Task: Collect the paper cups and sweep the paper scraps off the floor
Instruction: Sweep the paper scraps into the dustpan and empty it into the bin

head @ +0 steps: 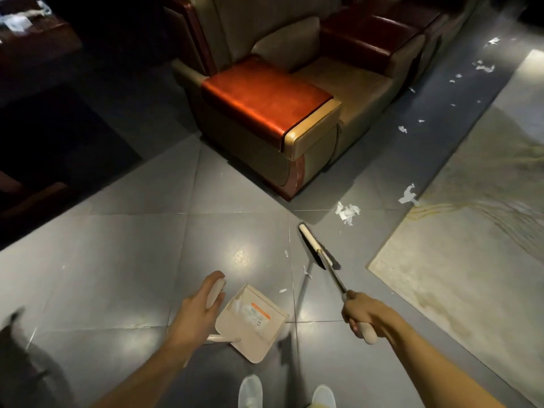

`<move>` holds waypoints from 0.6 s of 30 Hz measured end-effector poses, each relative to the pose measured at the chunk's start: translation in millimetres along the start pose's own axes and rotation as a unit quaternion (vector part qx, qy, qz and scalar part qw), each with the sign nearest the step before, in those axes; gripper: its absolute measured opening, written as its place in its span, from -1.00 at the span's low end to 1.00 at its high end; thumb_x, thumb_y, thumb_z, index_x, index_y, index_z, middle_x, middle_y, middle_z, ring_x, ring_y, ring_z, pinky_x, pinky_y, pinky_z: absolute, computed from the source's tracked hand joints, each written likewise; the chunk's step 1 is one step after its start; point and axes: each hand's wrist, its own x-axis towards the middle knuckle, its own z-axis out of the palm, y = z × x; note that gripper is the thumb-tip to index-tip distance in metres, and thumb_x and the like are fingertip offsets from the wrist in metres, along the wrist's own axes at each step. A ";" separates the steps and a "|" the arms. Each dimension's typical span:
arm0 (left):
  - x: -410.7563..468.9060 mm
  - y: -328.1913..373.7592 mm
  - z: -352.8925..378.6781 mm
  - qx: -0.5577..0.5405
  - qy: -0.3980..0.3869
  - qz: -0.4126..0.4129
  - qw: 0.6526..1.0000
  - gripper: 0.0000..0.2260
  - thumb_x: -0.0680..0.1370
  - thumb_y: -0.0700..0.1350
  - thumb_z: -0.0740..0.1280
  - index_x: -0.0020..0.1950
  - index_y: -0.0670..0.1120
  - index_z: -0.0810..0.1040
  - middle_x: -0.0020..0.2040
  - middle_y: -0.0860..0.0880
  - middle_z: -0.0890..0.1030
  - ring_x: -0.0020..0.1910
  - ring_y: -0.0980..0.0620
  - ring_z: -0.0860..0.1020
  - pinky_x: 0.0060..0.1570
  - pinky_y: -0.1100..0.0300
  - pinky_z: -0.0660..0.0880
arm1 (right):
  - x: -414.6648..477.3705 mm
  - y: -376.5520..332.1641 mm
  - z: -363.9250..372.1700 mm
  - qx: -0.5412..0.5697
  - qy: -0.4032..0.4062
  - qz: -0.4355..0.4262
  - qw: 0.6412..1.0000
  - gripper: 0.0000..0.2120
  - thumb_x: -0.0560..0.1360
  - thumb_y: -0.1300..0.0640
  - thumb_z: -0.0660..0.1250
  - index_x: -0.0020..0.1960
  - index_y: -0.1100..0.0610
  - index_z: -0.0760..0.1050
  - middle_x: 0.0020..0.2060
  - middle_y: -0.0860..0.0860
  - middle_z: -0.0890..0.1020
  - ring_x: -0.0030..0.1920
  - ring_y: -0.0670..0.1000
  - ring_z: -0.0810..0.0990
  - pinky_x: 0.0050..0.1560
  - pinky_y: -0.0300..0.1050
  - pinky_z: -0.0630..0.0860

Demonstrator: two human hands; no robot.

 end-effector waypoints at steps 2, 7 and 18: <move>6.0 2.1 2.9 0.001 0.000 0.013 1.000 -0.78 0.61 0.02 0.20 0.25 0.20 0.38 0.05 0.00 0.60 -0.11 0.04 0.55 -0.13 0.21 0.45 | -7.2 -6.5 23.0 -0.011 -0.026 0.007 1.000 -0.46 0.47 0.32 0.21 0.43 0.19 0.22 -0.06 0.16 0.57 -0.22 0.02 0.51 -0.05 -0.11 0.55; 17.7 11.6 4.7 0.005 -0.013 0.027 1.000 -0.72 0.62 -0.01 0.19 0.33 0.13 0.36 0.11 -0.04 0.58 -0.09 0.03 0.53 -0.10 0.27 0.43 | -48.9 -19.1 66.2 0.026 -0.099 0.064 0.993 -0.39 0.54 0.26 0.20 0.52 -0.04 0.11 -0.08 0.05 0.59 -0.36 -0.11 0.50 -0.24 -0.26 0.58; 17.9 3.8 -6.9 -0.044 -0.009 0.052 0.998 -0.73 0.61 -0.07 0.22 0.32 0.02 0.40 0.08 -0.05 0.58 -0.03 -0.13 0.56 0.02 0.09 0.44 | -117.8 -43.3 13.2 0.179 -0.187 0.118 0.959 -0.85 0.54 0.31 0.16 -0.18 0.18 0.40 -0.63 0.00 0.38 -0.67 -0.13 0.31 -0.64 -0.35 0.27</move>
